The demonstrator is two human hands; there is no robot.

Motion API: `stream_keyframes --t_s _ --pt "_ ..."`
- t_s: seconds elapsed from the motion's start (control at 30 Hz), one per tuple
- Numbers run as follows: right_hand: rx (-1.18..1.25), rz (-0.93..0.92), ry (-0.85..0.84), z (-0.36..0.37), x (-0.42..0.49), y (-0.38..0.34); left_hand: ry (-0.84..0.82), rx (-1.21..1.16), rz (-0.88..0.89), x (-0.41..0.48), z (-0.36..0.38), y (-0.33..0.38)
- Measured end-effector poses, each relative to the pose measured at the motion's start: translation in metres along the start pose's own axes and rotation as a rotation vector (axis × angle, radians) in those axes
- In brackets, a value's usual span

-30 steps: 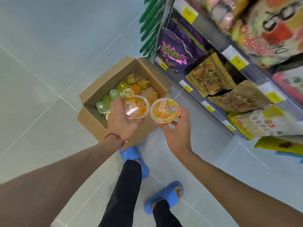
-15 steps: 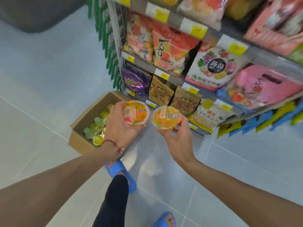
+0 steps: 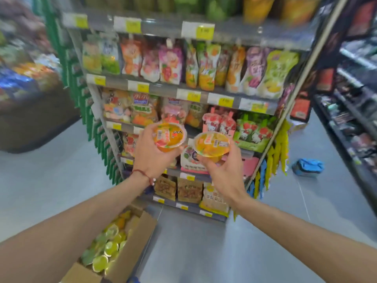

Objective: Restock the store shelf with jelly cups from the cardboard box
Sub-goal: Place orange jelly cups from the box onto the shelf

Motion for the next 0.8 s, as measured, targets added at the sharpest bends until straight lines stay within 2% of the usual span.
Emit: stream_keyframes --t_s 0.2,0.5,0.63,0.8 --pt "0.011 -0.02 0.211 -0.039 0.058 -0.081 -0.033 -0.036 0.189 0.098 -0.008 0.089" --pt "0.011 -0.048 0.476 -0.063 0.138 -0.166 -0.095 -0.065 0.449 0.233 -0.003 0.17" --pt "0.003 -0.047 0.576 -0.068 0.169 -0.183 -0.114 -0.046 0.453 0.273 0.016 0.198" --pt "0.017 -0.054 0.584 -0.084 0.194 -0.192 -0.107 -0.143 0.398 0.297 0.051 0.224"
Point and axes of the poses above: each hand's wrist, its own x-axis towards the middle knuckle, its own z-axis out of the palm, y = z × x, the point moved 1 cm from there along x, towards the middle knuckle, and after that the axes turned 8 degrees about z, right-handed, at the moved point
